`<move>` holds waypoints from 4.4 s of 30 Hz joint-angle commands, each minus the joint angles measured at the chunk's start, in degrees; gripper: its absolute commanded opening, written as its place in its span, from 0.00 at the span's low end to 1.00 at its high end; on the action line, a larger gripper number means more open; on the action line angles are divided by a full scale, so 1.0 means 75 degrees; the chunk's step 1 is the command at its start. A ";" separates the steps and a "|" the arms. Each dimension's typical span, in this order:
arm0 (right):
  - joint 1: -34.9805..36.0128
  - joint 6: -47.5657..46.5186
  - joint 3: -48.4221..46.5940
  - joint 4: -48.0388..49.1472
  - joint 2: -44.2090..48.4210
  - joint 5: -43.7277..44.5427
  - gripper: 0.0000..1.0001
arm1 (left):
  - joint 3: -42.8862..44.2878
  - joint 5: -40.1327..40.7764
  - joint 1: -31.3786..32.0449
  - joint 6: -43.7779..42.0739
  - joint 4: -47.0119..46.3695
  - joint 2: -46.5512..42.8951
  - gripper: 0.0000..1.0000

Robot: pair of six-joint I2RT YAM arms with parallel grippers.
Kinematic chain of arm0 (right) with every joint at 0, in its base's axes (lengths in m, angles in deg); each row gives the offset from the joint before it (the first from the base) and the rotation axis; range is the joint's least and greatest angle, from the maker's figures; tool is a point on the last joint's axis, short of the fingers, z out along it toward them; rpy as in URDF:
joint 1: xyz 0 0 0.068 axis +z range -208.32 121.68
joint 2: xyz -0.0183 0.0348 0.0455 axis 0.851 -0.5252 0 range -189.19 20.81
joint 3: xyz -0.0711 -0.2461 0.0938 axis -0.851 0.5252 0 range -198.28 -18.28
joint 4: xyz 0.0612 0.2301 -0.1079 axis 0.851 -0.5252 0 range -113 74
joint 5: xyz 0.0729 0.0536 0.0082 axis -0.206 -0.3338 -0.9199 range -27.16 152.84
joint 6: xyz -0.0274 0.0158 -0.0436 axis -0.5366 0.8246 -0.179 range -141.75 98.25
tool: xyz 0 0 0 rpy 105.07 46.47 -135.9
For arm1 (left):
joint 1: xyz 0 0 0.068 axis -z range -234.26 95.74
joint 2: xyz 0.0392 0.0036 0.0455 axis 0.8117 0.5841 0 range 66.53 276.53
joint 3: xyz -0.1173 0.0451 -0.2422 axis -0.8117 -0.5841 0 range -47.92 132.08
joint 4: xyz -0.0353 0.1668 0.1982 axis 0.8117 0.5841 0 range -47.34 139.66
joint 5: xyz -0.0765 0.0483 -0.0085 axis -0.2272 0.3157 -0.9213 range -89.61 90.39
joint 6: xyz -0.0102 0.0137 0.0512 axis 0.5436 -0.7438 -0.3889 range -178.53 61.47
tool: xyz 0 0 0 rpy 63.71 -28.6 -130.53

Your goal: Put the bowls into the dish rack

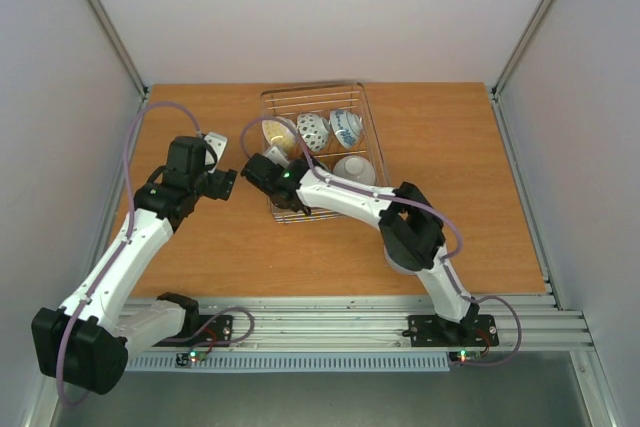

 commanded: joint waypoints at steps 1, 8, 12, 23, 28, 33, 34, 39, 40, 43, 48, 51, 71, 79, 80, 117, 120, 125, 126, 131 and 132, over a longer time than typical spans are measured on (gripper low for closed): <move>0.0067 -0.0032 0.0313 0.0618 0.0898 -0.0761 0.99 | -0.0070 -0.0100 -0.0027 -0.0019 -0.0324 -0.0117 0.99; 0.0065 0.0103 0.0854 0.0983 0.1632 -0.1136 0.99 | -0.0070 -0.0139 -0.0018 -0.0033 -0.0297 -0.0128 0.99; -0.0155 0.0344 0.1151 0.0893 0.2079 -0.1157 0.73 | -0.0070 -0.0172 -0.0021 -0.0033 -0.0273 -0.0140 0.99; -0.0925 0.1132 0.2157 0.0738 0.2446 -0.2153 0.01 | -0.0059 -0.0240 -0.0021 -0.0028 -0.0243 -0.0140 0.99; -0.1222 0.1226 0.2195 0.0879 0.2077 -0.2566 0.01 | -0.0058 -0.0244 -0.0022 -0.0034 -0.0219 -0.0153 0.99; -0.1411 0.1205 0.2002 0.0960 0.1572 -0.2741 0.01 | -0.0070 -0.0291 -0.0017 -0.0045 -0.0238 -0.0110 0.99; -0.1446 0.1210 0.1970 0.0966 0.1502 -0.2759 0.01 | -0.0070 -0.0297 -0.0023 -0.0045 -0.0231 -0.0106 0.99; -0.1551 0.1171 0.1820 0.1031 0.1223 -0.3017 0.01 | -0.0082 -0.0338 -0.0018 -0.0045 -0.0236 -0.0062 0.99; -0.1552 0.1165 0.1791 0.1047 0.1184 -0.3063 0.01 | -0.0082 -0.0338 -0.0022 -0.0045 -0.0243 -0.0053 0.99; -0.1549 0.1130 0.1680 0.1099 0.1104 -0.3230 0.01 | -0.0082 -0.0350 -0.0020 -0.0045 -0.0242 -0.0025 0.99; -0.1552 0.1072 0.1424 0.1107 0.0929 -0.3285 0.01 | -0.0093 -0.0350 -0.0017 -0.0057 -0.0242 -0.0017 0.99; -0.1563 0.1044 0.1295 0.1136 0.0821 -0.3295 0.01 | -0.0093 -0.0359 -0.0019 -0.0080 -0.0246 -0.0014 0.99; -0.1345 0.1218 0.2178 0.1201 0.1988 -0.3404 0.01 | -0.0106 -0.0417 -0.0020 -0.0082 -0.0237 -0.0037 0.99; -0.1070 0.1398 0.2978 0.1499 0.2825 -0.4429 0.01 | -0.0095 -0.0409 -0.0018 -0.0083 -0.0230 -0.0011 0.99; -0.1065 0.1393 0.2980 0.1532 0.2811 -0.4497 0.01 | -0.0096 -0.0398 -0.0019 -0.0081 -0.0230 -0.0017 0.99; -0.1481 0.0964 0.1060 0.1358 0.0633 -0.4547 0.01 | -0.0140 -0.0442 -0.0034 -0.0136 -0.0253 -0.0019 0.99; -0.1482 0.0936 0.1175 0.1395 0.0811 -0.4525 0.01 | -0.0140 -0.0432 -0.0040 -0.0118 -0.0252 -0.0022 0.99; -0.1454 0.1231 0.2031 0.1529 0.1746 -0.4626 0.01 | -0.0142 -0.0464 -0.0040 -0.0127 -0.0250 -0.0018 0.99; -0.1436 0.1325 0.2232 0.1548 0.1950 -0.4549 0.01 | -0.0140 -0.0475 -0.0041 -0.0127 -0.0246 0.0000 0.99; -0.1417 0.1683 0.3181 0.1523 0.2793 -0.4110 0.01 | -0.0140 -0.0511 -0.0033 -0.0116 -0.0240 0.0044 0.99; -0.1424 0.1693 0.3322 0.1523 0.2897 -0.4067 0.01 | -0.0131 -0.0524 -0.0038 -0.0111 -0.0239 0.0057 0.99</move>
